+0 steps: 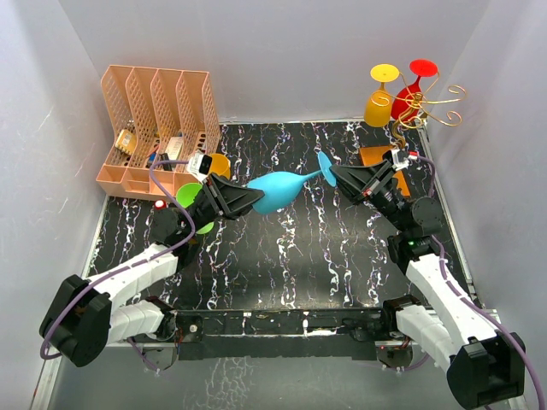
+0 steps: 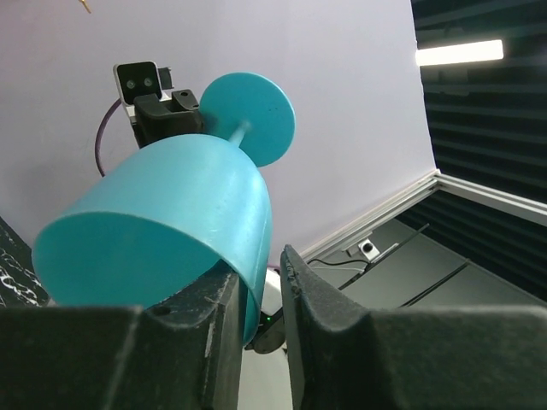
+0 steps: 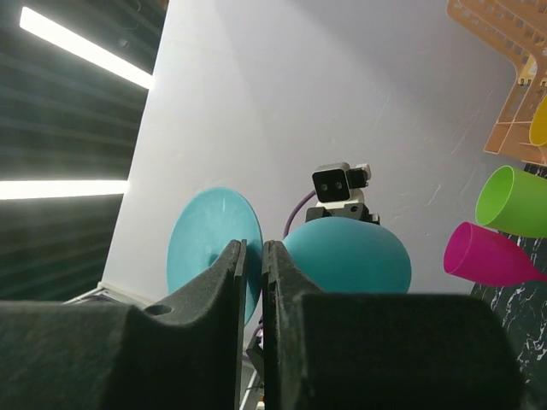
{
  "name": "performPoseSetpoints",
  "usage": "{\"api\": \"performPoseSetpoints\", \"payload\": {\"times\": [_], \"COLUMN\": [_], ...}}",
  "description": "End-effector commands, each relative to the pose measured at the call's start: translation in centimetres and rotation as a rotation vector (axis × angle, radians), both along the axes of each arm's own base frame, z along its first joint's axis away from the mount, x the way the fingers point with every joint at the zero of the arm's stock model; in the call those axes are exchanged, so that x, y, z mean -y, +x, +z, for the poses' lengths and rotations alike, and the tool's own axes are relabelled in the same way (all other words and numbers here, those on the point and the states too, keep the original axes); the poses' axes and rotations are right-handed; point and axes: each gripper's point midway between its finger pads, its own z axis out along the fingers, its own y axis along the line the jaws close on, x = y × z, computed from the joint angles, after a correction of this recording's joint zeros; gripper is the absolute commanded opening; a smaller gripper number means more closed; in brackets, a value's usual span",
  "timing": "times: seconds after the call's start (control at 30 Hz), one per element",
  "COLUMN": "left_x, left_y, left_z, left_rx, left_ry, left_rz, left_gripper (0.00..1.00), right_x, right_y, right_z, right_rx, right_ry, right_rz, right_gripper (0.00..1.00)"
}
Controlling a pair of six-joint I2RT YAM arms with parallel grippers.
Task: Take the wine glass off the wine glass rack
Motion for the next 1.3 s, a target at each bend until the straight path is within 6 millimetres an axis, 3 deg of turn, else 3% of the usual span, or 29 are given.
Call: {"api": "performPoseSetpoints", "payload": {"times": [0.0, 0.13, 0.37, 0.47, 0.57, 0.73, 0.77, 0.9, 1.03, 1.17, 1.27], "left_x": [-0.8, -0.8, -0.8, -0.3, -0.3, -2.2, -3.0, -4.8, -5.9, -7.4, -7.6], "left_y": [-2.5, -2.4, -2.2, -1.5, -0.6, 0.8, 0.9, 2.1, 4.0, 6.1, 7.2], "left_z": [4.3, 4.2, 2.5, -0.1, -3.8, -8.4, -10.4, -12.0, -12.8, -14.5, -15.3], "left_rx": [0.16, 0.156, 0.122, 0.058, -0.007, -0.065, -0.116, -0.14, -0.142, -0.2, -0.204], "left_ry": [-0.079, -0.065, 0.011, 0.126, 0.294, 0.643, 0.746, 0.982, 1.2, 1.409, 1.503], "left_rz": [-0.023, -0.015, 0.025, 0.053, 0.108, 0.256, 0.273, 0.332, 0.353, 0.384, 0.37], "left_gripper": [0.15, 0.01, 0.0, 0.0, 0.0, 0.0, 0.0, 0.0, 0.0, 0.0, 0.0], "right_x": [-0.3, -0.2, 1.1, 2.4, 4.8, 9.6, 10.4, 12.7, 13.5, 16.6, 17.6], "right_y": [-0.3, 0.1, 1.6, 2.5, 3.8, 4.5, 4.5, 4.4, 4.6, 4.4, 4.3], "right_z": [0.2, -0.8, -4.4, -6.5, -9.8, -14.9, -15.3, -15.5, -14.7, -15.2, -14.1], "right_rx": [0.049, 0.031, -0.011, -0.027, -0.08, -0.242, -0.259, -0.264, -0.249, -0.423, -0.441], "right_ry": [-0.052, -0.097, -0.289, -0.406, -0.593, -0.841, -0.869, -0.986, -1.032, -1.017, -1.048], "right_rz": [-0.015, -0.045, -0.209, -0.31, -0.458, -0.658, -0.689, -0.781, -0.822, -0.973, -1.021], "right_gripper": [0.14, 0.23, 0.46, 0.54, 0.62, 0.75, 0.81, 0.99, 0.99, 0.99, 0.99]}}
